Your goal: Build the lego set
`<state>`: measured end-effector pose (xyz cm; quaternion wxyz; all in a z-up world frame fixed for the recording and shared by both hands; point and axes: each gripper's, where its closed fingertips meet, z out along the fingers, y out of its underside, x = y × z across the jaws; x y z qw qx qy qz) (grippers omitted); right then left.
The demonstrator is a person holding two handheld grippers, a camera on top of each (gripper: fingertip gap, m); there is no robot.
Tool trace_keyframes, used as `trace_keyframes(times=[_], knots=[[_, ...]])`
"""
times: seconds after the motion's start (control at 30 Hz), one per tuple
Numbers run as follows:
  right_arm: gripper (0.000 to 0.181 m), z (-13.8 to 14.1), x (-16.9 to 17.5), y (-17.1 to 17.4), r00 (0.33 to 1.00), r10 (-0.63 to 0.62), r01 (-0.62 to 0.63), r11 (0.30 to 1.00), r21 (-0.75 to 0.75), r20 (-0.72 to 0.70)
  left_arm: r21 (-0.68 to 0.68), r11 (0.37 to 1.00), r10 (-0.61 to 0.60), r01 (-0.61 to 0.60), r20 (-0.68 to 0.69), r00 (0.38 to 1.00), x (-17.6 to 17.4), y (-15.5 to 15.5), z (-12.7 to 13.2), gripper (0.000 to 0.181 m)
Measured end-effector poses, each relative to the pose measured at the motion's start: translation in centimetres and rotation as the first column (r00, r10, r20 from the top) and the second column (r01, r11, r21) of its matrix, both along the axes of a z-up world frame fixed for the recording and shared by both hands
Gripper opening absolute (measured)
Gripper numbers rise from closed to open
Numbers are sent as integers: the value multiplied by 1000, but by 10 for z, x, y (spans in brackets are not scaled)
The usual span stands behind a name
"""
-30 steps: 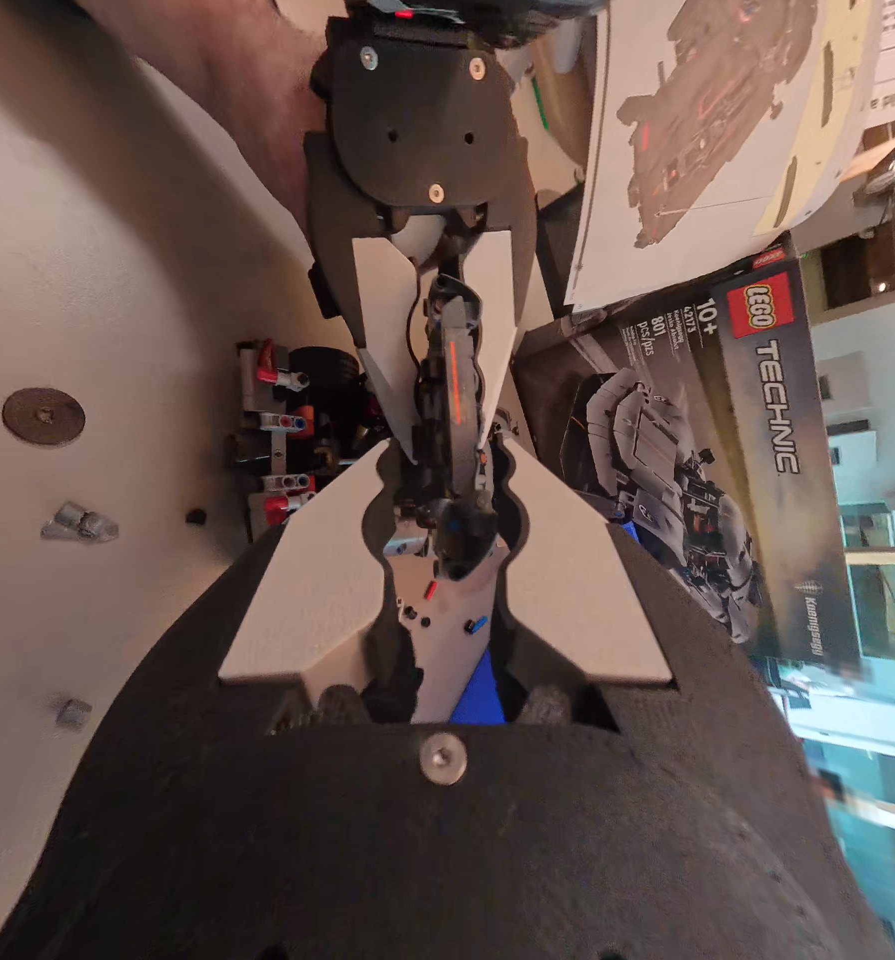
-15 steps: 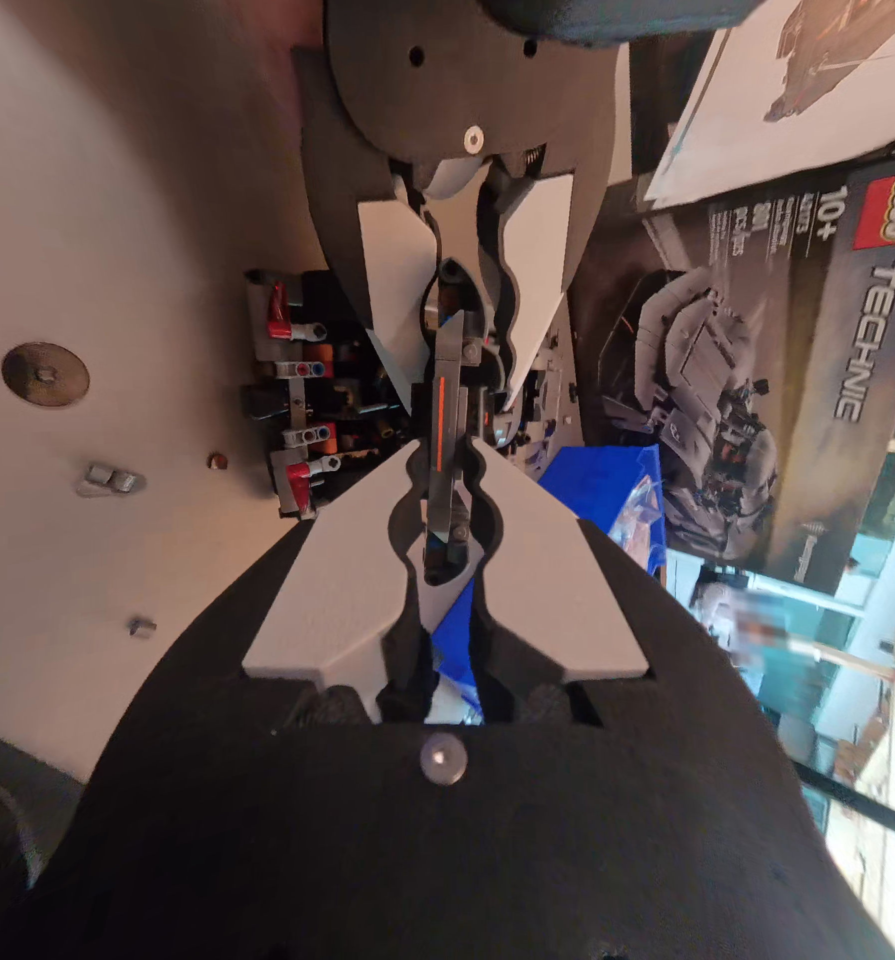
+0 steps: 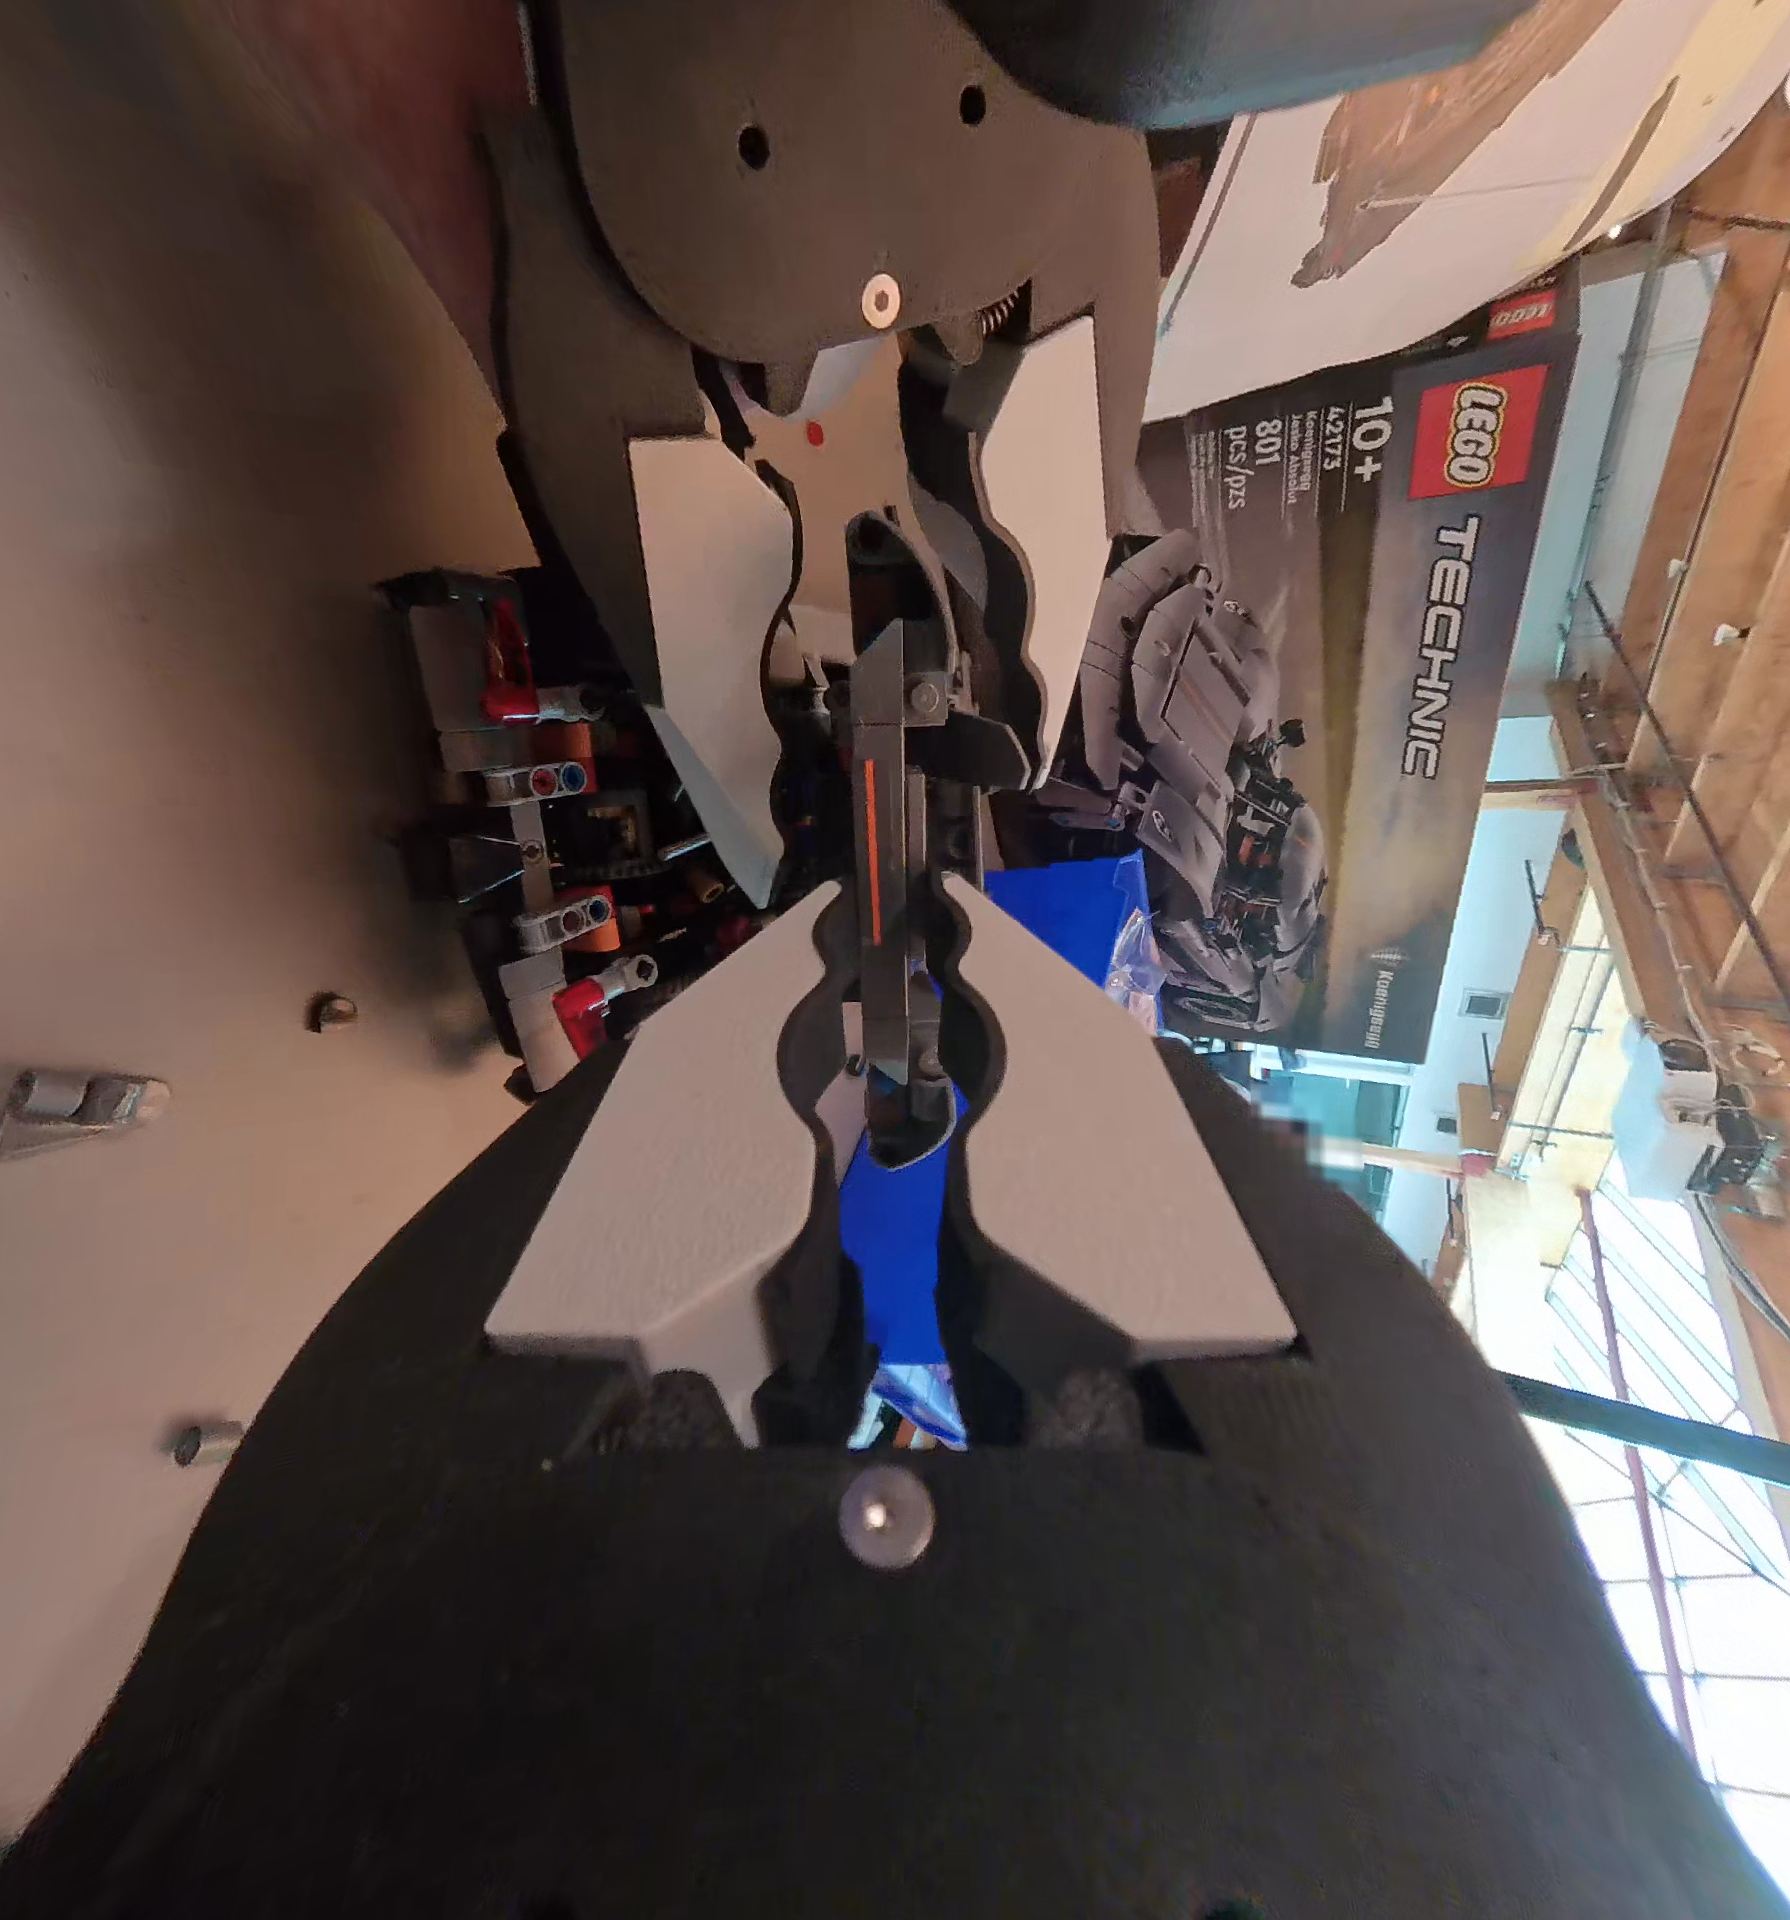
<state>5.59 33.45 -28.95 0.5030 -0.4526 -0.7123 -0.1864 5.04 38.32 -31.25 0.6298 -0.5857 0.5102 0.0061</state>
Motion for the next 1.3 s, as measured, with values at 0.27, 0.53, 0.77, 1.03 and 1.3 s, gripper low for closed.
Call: trace_keyframes(times=[0.27,0.53,0.77,1.03,1.3], knots=[[9,-3,-4,3,1000,16,-16,1000,11,-18,29,1000,7,-6,-26,1000,3,-1,-2,50],[9,1,-7,4,999,18,-17,1000,18,-51,17,1000,20,-20,-16,1000,0,3,-1,44],[9,4,-6,6,998,17,-15,999,38,-61,54,998,23,-22,-15,1000,1,3,4,45],[9,2,-8,9,998,23,-21,999,45,-55,35,999,28,-27,-6,1000,0,6,2,47],[10,3,-8,12,998,23,-19,998,66,-66,28,999,39,-39,-13,999,-1,7,1,44]])
